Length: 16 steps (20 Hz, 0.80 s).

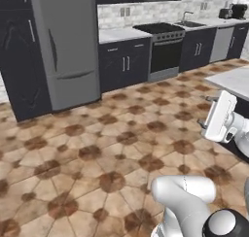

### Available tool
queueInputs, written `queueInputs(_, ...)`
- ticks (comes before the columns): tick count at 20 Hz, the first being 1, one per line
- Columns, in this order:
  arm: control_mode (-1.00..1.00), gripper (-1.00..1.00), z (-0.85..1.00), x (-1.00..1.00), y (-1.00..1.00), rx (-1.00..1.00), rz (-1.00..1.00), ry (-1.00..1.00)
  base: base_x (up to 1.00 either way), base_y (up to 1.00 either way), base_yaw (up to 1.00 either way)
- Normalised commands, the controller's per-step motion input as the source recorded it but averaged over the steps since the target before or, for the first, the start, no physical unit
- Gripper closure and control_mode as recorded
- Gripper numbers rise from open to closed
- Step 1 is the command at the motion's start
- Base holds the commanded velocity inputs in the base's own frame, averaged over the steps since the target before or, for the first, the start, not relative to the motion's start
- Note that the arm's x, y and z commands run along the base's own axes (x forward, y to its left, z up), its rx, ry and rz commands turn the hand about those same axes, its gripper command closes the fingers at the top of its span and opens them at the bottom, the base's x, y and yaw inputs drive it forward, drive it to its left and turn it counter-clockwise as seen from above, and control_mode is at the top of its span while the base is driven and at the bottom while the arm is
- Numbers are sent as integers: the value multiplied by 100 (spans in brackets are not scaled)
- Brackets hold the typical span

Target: Retrieve the wine glasses from the counter and place one next to each plate.

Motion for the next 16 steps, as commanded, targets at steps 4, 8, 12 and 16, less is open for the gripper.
queueInputs(4,100,-100,0,0,0,0,0,0,100,83,-42)
queueInputs(8,100,-100,0,0,0,0,0,0,100,70,-37)
queueInputs(12,100,-100,0,0,0,0,0,0,100,72,-38)
queueInputs(16,100,-100,0,0,0,0,0,0,100,76,-39)
